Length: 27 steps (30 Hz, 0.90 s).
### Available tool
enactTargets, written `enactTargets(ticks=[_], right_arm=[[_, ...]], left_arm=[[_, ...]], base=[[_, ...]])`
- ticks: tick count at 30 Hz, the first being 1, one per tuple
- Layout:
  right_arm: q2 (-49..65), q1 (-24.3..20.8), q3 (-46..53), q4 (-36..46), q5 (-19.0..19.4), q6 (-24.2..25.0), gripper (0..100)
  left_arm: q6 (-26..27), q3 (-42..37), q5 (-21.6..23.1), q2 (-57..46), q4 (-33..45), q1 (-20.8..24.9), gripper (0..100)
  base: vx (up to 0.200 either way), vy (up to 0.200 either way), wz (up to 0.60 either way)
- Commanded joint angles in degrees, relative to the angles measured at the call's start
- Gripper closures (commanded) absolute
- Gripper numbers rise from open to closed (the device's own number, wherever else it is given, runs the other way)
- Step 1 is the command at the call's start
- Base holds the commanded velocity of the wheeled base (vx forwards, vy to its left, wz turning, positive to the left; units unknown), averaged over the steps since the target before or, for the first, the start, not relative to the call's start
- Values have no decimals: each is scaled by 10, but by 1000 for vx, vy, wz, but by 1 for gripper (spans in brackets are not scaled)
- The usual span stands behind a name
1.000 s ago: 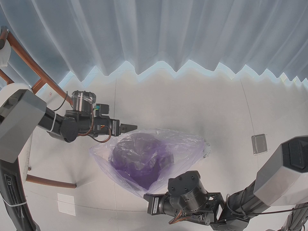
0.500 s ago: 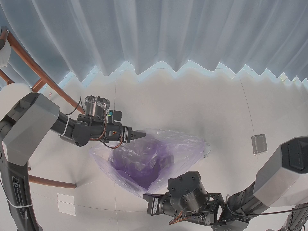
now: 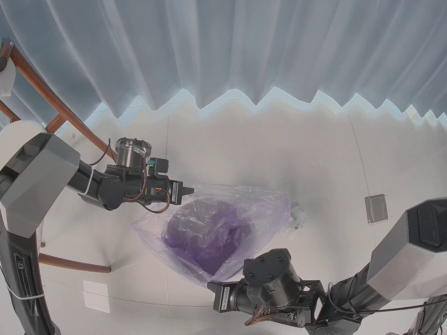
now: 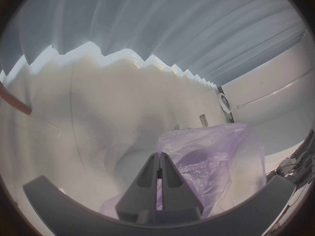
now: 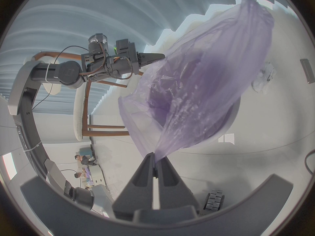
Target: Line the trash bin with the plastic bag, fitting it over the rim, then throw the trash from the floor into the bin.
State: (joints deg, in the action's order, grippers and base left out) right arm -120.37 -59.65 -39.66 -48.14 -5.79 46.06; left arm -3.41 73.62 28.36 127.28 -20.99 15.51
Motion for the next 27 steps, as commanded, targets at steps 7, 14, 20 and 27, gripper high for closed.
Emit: enactTargets(ticks=[7, 14, 20, 27], right_arm=[[59, 25, 42, -1, 0, -12, 100], [108, 89, 78, -1, 3, -40, 100], [112, 170, 61, -1, 29, -67, 100], [95, 248, 27, -1, 72, -84, 100]], left_arm=[[-3, -123, -29, -89, -4, -42, 100], [-14, -269, -31, -217, -3, -47, 100], [-48, -382, -101, -326, -2, -36, 100], [-130, -462, -168, -389, -4, 17, 100]], base=[[0, 0, 0], [0, 0, 0], [0, 0, 0], [0, 0, 0]])
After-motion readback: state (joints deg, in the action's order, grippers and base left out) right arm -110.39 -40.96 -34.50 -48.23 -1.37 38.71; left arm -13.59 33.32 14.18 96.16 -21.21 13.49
